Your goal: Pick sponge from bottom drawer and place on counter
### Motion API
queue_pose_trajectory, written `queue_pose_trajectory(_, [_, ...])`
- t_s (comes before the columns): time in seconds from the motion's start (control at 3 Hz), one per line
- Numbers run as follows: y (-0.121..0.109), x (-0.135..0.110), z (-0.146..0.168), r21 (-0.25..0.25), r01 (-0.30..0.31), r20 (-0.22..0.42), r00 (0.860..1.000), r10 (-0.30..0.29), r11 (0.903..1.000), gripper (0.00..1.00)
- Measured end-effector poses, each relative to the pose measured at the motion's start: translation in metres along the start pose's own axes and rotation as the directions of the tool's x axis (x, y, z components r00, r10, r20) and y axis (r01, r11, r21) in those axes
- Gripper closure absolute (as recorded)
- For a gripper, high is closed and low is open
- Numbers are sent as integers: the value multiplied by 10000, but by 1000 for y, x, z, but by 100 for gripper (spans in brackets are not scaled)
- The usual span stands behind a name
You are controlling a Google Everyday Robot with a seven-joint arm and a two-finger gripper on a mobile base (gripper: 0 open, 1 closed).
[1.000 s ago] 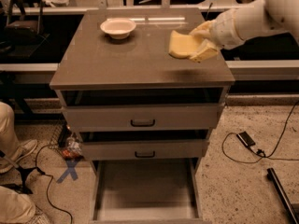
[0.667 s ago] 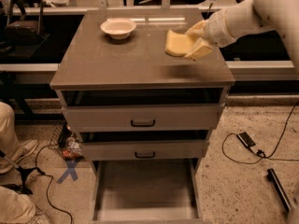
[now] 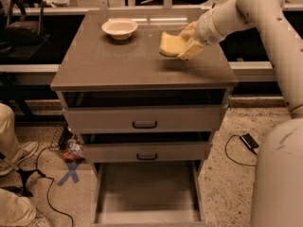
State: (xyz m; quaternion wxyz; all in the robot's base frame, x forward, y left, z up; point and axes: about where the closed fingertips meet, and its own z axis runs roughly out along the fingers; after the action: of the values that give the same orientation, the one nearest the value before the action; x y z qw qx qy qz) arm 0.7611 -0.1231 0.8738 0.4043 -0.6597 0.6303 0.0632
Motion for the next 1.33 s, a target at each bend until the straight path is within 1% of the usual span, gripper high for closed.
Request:
queue_pose_trajectory(0.33, [-4, 0, 10, -168, -79, -91, 9999, 77, 9998, 35])
queue_pose_trajectory(0.67, [-5, 5, 12, -243, -213, -186, 9996, 209, 9995, 12])
queue_pose_trajectory(1.0, [-5, 8, 9, -342, -218, -228, 9995, 210, 9992, 0])
queue_pose_trajectory(1.33, [-7, 25, -13, -164, -386, -511, 9980, 378, 9991, 0])
